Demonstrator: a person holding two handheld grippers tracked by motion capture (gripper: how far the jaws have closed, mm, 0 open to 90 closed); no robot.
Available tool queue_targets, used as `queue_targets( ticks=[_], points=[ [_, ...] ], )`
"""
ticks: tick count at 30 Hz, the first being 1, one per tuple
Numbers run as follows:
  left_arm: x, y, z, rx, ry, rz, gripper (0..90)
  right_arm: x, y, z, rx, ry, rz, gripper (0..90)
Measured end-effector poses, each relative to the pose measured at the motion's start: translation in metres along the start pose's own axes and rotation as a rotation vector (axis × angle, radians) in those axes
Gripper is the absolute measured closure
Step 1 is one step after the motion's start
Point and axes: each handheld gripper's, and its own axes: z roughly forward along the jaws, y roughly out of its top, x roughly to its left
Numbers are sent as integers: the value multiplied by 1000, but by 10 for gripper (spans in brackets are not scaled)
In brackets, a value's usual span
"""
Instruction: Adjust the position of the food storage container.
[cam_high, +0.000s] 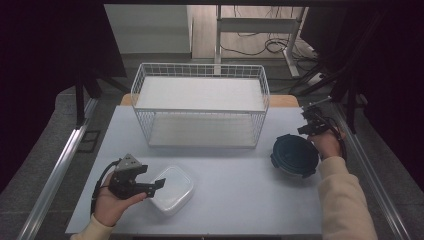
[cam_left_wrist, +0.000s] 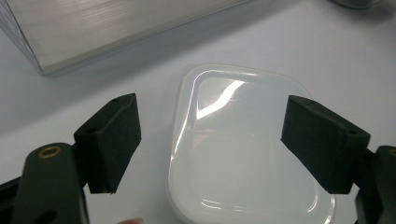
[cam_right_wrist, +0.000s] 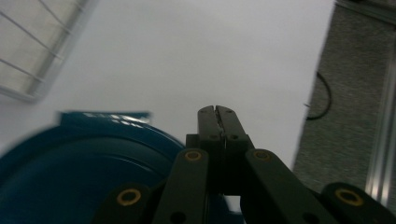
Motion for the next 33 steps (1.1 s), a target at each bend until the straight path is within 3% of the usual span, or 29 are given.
queue_targets(
  ticks=[3, 5, 14, 21, 28, 33],
  points=[
    [0, 0, 1, 2, -8, -3, 197, -8, -6, 6, 28, 7, -12, 900],
    [0, 0, 1, -2, -8, -6, 197, -10, -10, 11, 57, 1, -46, 900],
    [1, 0, 2, 4, -3, -5, 197, -6, -14, 10, 58, 2, -82, 900],
    [1, 0, 0, 2, -4, -5, 197, 17, -22, 5, 55, 20, -108, 900],
    [-3, 0, 1, 5, -13, 7, 197, 41, -45, -9, 36, 22, -139, 900],
    [-5, 1, 1, 2, -15, 9, 197, 49, -59, -18, 38, 23, -156, 900]
  ],
)
